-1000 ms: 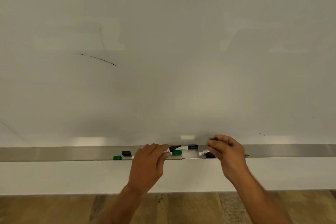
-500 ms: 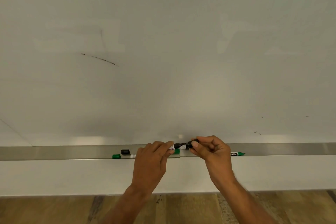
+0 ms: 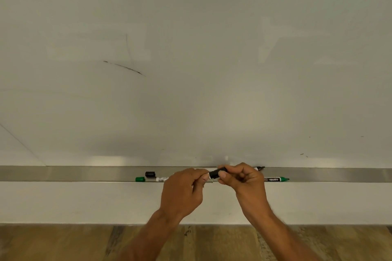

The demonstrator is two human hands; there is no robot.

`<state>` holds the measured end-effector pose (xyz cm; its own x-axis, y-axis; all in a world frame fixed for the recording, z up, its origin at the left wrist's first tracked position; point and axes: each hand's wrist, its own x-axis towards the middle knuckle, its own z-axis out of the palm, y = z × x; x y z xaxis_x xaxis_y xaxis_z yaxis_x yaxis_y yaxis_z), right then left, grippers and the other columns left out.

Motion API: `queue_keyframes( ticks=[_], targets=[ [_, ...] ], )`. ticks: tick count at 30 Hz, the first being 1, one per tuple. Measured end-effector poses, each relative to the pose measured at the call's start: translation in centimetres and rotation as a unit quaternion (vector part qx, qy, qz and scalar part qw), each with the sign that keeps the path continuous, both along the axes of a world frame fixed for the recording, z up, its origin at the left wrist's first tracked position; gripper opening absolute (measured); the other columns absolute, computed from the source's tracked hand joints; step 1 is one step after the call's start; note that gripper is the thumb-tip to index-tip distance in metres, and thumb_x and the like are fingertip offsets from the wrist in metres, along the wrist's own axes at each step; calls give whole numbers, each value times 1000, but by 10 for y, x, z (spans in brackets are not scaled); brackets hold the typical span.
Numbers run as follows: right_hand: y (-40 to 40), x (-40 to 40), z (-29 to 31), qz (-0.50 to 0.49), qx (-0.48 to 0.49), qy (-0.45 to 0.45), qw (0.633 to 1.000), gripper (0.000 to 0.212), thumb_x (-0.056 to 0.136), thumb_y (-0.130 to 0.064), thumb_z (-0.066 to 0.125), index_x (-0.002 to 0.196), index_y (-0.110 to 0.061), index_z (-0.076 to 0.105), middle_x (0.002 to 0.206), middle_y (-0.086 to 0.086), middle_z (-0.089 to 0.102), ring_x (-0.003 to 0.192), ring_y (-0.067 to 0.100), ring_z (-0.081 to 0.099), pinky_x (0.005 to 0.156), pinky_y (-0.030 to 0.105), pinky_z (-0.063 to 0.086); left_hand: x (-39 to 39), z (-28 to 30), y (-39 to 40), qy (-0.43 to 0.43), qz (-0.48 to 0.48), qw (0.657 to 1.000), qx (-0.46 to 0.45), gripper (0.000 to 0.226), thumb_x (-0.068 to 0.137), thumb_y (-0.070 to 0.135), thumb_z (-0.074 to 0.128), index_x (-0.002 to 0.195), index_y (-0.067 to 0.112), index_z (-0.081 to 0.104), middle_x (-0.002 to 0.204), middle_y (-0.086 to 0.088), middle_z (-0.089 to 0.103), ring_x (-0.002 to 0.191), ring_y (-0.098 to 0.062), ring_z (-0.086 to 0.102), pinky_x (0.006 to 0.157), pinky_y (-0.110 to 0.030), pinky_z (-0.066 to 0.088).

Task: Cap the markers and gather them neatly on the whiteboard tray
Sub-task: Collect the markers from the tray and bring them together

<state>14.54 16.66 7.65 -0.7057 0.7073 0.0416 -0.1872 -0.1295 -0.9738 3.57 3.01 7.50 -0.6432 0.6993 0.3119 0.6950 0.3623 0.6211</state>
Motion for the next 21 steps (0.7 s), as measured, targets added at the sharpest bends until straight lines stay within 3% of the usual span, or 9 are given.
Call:
queue_keyframes(
  ticks=[4,9,12,15,21],
  targets=[
    [-2,-2,1,0,-2,-6,1000,14,69,-3,78,73,-17,76,81,11,78,77,29,74,73,35,62,-5,5,3,-77,-5,997,-20,31,92,34,52,63,44,59,49,8,56,49,-12,50,46,-21,33],
    [-3,-3,7,2,13,-3,1000,10,65,-12,78,72,-19,76,82,11,78,78,30,74,74,37,62,-12,9,5,-157,-10,987,-11,47,92,26,58,49,42,58,42,13,51,41,-7,44,47,-23,35],
    [-4,-3,9,4,23,0,1000,16,69,-5,78,72,-20,77,82,10,78,79,29,74,71,33,61,-13,12,5,-196,-17,980,-11,47,94,24,57,49,36,61,43,9,56,41,-6,44,52,-28,41],
    [-6,-5,6,7,36,1,999,27,73,8,74,71,-19,77,80,9,78,76,28,74,68,28,60,-16,15,4,-231,-35,972,-23,39,95,24,55,61,29,73,49,-5,64,43,-9,46,56,-27,44],
    [-3,-4,6,29,40,1,999,10,64,-10,79,69,-18,75,80,9,79,75,27,75,69,29,61,-29,15,4,-245,-61,965,-66,34,96,29,53,72,22,76,51,-4,65,46,-12,48,55,-28,43]
  ],
)
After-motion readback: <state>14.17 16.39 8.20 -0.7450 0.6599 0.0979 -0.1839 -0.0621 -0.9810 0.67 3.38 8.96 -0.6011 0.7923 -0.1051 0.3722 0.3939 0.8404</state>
